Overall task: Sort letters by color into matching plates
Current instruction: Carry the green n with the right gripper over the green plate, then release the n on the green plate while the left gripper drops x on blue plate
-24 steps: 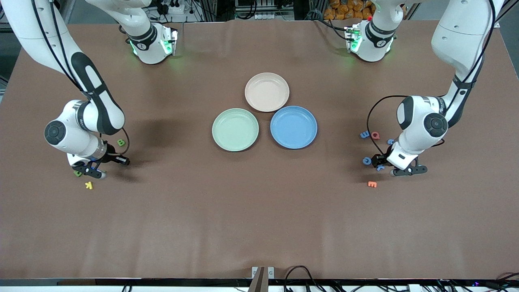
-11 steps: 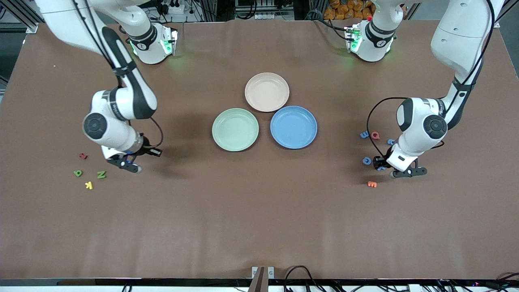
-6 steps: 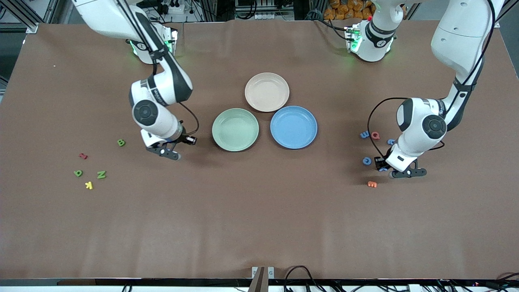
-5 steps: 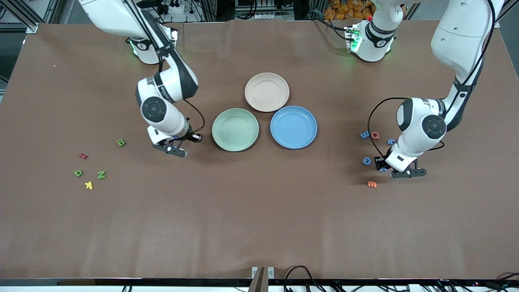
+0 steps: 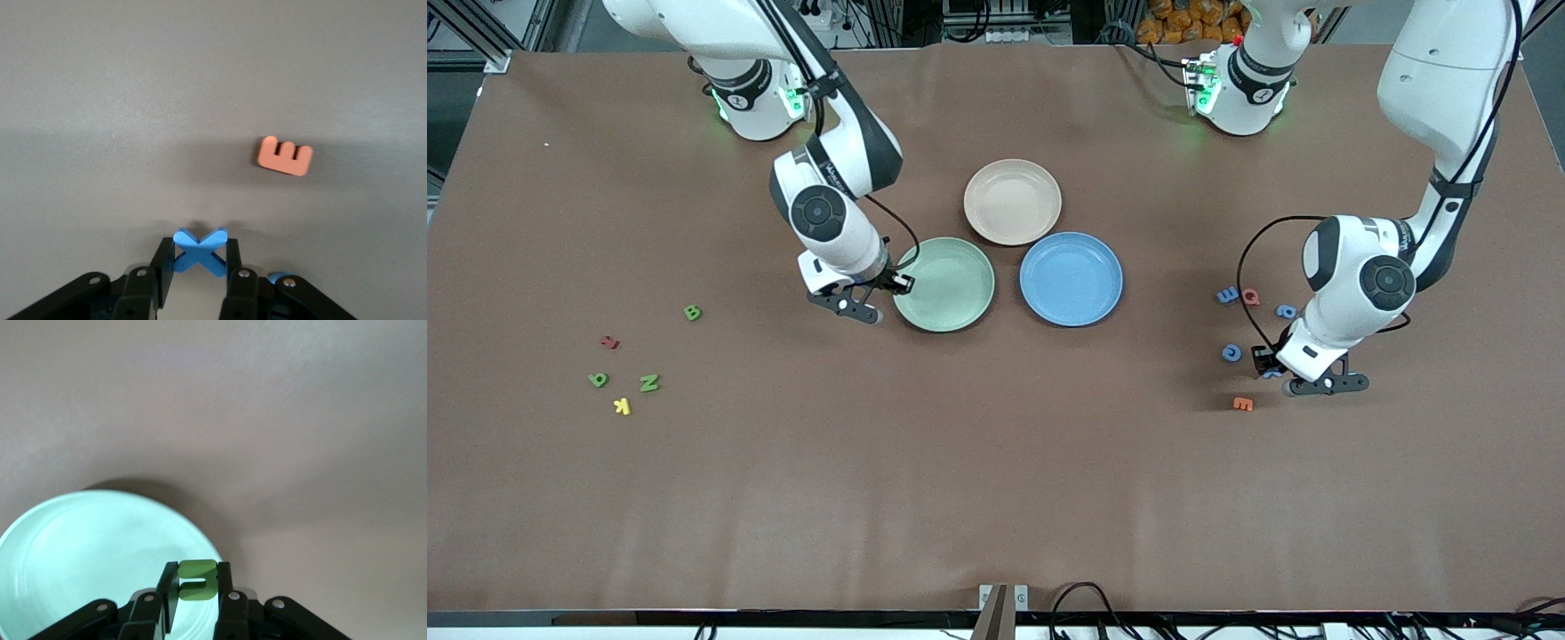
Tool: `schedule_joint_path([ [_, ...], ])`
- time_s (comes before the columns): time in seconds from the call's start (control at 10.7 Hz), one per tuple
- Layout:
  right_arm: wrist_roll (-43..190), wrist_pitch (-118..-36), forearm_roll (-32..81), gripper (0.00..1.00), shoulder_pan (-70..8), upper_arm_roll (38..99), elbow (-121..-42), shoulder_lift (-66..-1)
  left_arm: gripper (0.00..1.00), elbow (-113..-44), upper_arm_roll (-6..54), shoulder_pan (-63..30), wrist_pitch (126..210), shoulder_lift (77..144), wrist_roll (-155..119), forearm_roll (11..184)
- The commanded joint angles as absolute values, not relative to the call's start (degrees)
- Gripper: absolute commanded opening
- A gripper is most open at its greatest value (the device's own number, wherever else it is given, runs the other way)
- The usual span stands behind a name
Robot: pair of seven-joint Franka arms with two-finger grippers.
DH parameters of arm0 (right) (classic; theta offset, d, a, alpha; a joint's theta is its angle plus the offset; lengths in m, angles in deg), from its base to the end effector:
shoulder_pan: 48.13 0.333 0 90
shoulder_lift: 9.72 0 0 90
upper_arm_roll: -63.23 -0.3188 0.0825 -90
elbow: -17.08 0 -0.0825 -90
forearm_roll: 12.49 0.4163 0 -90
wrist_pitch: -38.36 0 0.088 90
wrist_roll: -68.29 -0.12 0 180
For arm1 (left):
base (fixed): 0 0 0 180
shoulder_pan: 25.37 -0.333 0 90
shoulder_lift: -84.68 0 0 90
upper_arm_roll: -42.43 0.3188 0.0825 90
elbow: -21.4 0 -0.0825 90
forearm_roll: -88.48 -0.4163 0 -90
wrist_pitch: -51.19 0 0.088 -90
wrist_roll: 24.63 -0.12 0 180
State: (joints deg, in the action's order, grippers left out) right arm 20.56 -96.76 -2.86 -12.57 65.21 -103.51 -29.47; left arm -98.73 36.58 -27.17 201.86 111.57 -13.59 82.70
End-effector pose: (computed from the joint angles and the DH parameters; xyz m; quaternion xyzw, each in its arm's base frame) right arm 0.4909 0.3301 0.2101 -0.9807 0.1835 0.0671 0.0091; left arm 0.6077 -0.0460 0.1630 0.9991 0.0241 0.0340 0.0012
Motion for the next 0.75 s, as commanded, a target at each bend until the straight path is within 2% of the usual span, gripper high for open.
schedule_joint_path([
  [0.0, 16.97, -96.12, 0.24, 0.07, -8.94, 65.69, -100.10, -32.03, 0.00, -98.13, 36.19, -24.76, 194.74, 106.14, -11.71, 81.01],
  [0.28, 13.18, -96.12, 0.34, 0.08, -6.47, 65.51, -97.54, -34.42, 0.00, -98.05, 36.01, -19.24, 190.86, 104.11, -4.00, 80.93],
  [0.37, 13.09, -96.12, 0.34, 0.57, -6.47, 65.51, -97.53, -34.42, 0.00, -98.05, 36.01, -17.48, 189.89, 103.58, -1.71, 80.93],
  [0.47, 13.79, -96.12, -0.01, 1.00, -6.38, 65.51, -97.62, -34.42, 0.00, -98.13, 36.01, -15.29, 188.67, 103.14, 1.27, 80.93],
  [0.65, 15.19, -96.03, -0.45, 1.00, -6.81, 65.60, -97.62, -34.33, 0.00, -98.13, 36.01, -10.19, 185.94, 102.35, 8.64, 80.93],
])
